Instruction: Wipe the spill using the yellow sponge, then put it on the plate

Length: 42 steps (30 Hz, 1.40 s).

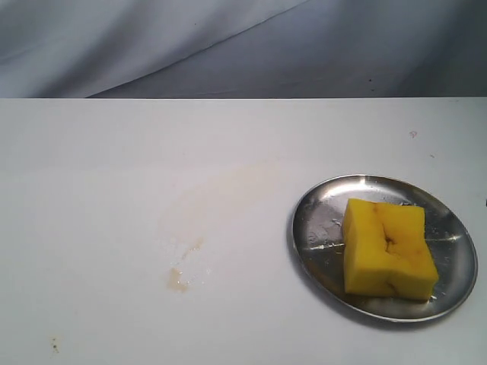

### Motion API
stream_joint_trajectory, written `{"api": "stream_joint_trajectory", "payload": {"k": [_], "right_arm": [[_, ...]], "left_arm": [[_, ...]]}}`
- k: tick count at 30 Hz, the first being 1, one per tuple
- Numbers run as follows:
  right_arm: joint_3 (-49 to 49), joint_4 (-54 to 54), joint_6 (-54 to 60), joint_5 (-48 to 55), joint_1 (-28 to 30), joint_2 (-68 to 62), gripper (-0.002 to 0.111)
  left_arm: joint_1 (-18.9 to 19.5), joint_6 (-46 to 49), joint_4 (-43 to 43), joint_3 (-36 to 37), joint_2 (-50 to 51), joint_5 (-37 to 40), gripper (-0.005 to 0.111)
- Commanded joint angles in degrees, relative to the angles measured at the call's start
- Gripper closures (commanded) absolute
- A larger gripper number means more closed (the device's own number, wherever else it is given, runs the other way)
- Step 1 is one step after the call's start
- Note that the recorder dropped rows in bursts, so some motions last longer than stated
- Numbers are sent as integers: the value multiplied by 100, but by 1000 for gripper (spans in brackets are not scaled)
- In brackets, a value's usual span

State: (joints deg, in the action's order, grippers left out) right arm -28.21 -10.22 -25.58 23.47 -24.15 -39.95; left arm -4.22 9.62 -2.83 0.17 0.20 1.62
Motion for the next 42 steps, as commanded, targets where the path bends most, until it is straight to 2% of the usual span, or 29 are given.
{"api": "stream_joint_trajectory", "payload": {"k": [1, 4, 7, 11, 18, 23, 42], "right_arm": [[619, 32, -26, -788, 486, 468, 108], [1261, 263, 0, -1264, 948, 890, 108], [2221, 757, 498, -2202, 1333, 1496, 108], [2821, 939, 895, -2306, 1560, 2326, 108], [2821, 1022, 2109, -1908, 1560, 3570, 108], [2821, 1346, 2757, -1722, 1560, 3995, 108], [2821, 1351, 2805, -1659, 1560, 3995, 108]], "left_arm": [[25, -50, 41, -17, -20, -29, 107], [25, -50, 41, -17, -20, -29, 107], [25, -50, 41, -17, -20, -29, 107], [25, -50, 41, -17, -20, -29, 107], [25, -50, 41, -17, -20, -29, 107], [25, -50, 41, -17, -20, -29, 107], [25, -50, 41, -17, -20, -29, 107]]}}
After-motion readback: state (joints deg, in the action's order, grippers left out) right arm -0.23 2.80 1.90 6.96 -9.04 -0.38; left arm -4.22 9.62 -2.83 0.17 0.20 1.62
